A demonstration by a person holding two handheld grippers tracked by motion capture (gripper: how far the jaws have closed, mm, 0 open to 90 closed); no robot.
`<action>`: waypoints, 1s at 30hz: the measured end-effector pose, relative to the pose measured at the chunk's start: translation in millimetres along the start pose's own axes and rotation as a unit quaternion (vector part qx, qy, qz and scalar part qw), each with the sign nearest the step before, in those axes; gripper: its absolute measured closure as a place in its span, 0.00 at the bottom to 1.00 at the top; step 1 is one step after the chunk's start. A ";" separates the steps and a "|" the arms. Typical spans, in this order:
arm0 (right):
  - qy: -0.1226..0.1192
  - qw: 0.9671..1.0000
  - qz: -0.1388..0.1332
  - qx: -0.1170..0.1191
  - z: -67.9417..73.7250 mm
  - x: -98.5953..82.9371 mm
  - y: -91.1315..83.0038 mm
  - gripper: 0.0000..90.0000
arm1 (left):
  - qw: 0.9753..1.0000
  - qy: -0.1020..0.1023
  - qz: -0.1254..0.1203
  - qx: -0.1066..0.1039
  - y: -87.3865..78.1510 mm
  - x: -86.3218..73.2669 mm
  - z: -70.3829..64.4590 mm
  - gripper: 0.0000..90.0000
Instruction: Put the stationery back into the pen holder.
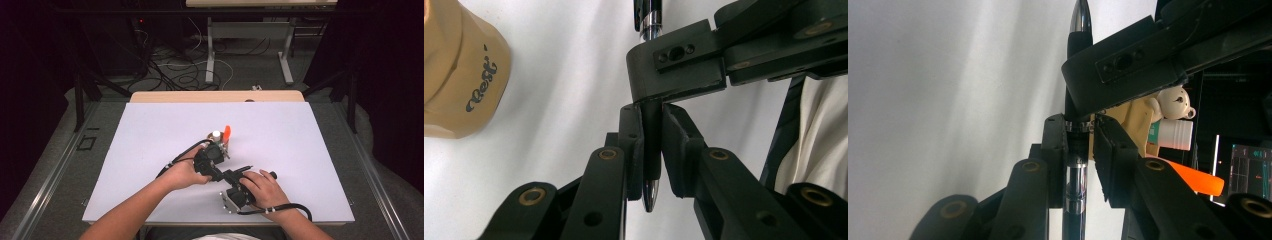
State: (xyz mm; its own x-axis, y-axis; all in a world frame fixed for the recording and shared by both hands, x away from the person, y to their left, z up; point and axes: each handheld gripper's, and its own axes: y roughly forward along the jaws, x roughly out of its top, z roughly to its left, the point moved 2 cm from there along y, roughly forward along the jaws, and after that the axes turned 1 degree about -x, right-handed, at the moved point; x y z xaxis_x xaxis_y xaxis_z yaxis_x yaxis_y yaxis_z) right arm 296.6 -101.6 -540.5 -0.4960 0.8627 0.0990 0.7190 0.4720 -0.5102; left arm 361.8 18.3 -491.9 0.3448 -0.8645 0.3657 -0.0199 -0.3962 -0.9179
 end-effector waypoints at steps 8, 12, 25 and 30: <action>0.002 1.000 0.010 0.013 -0.6 -0.1 -1.1 0.88 | 1.000 -0.002 -0.003 0.000 -0.6 0.2 0.3 0.88; 0.001 1.000 0.014 0.014 -0.8 -0.2 -1.2 0.88 | 1.000 -0.004 -0.005 -0.001 -0.7 0.1 0.6 0.88; 0.023 1.000 0.016 0.010 -1.8 -4.7 0.0 0.88 | 0.999 -0.023 -0.025 -0.004 -9.2 -8.0 5.7 0.81; 0.033 0.999 0.018 0.014 -2.3 -7.4 1.5 0.88 | 0.999 -0.034 -0.039 0.002 -14.5 -15.8 10.4 0.77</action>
State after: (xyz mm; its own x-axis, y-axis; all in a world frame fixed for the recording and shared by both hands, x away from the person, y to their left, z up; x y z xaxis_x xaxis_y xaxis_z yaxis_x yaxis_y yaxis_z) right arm 302.5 -106.9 -540.0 -0.4357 0.8898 0.1356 0.7219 0.4354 -0.5378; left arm 366.4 40.9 -486.0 0.4080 -0.8080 0.4251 0.0132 -0.4603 -0.8876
